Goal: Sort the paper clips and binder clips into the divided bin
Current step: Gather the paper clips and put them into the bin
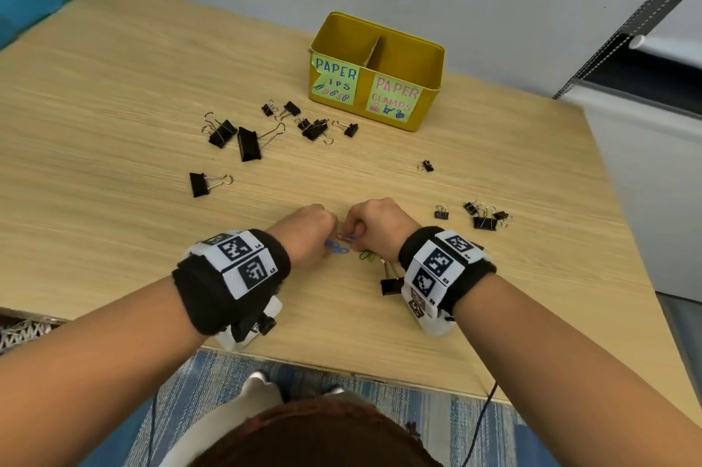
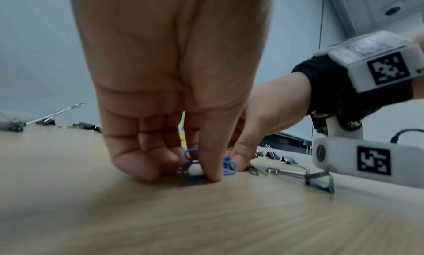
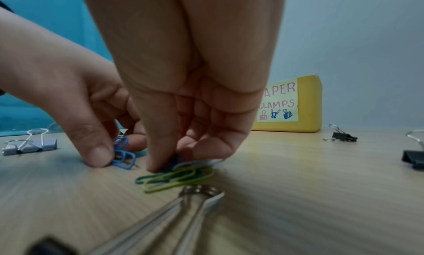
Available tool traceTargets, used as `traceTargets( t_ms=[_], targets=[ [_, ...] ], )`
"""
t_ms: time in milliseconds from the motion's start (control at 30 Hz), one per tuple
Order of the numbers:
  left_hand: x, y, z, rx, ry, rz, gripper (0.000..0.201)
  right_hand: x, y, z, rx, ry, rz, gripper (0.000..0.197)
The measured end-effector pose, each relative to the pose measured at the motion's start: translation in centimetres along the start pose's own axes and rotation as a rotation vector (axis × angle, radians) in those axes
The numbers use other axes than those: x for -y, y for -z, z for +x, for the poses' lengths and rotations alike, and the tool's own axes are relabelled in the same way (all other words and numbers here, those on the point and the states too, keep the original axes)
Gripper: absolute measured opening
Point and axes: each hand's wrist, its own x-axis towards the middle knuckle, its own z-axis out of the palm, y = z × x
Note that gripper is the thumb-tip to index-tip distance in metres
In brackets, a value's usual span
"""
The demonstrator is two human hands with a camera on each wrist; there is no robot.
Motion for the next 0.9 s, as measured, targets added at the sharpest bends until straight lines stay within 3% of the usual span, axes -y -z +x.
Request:
traceTargets(
  t_ms=[100, 233, 367, 500, 700, 900],
  targets=[
    [0.1, 0.1, -0.1, 0.003, -0.016, 0.001, 0.014, -0.1, 0.4, -0.1, -0.01, -0.016, 0.058, 0.023],
    [0.1, 0.9, -0.4, -0.099, -0.037, -0.073, 0.009, -1.2, 2.0, -0.6, -0.062, -0.05, 0.158, 0.019],
    [-0.8, 1.6, -0.1, -0.123, -0.082, -0.166, 0.023, -2.4, 2.8, -1.4, 0.015, -0.065, 0.086, 0.018],
    [-1.5, 1.4, 1.0, -0.048, -0.094, -0.129, 0.045, -2.4, 2.2, -1.9, 0.079, -0.07, 0.023, 0.028],
    [-1.6, 1.2, 1.7, -0.027, -0.059, -0.026, 0.022, -2.0, 1.1, -1.3, 0.042, -0.068, -0.072, 0.028],
    [-1.1, 1.3, 2.0, 0.027, -0.04, -0.005, 0.028, -1.8, 1.0, -0.9, 0.104, -0.036, -0.185, 0.026]
  ],
)
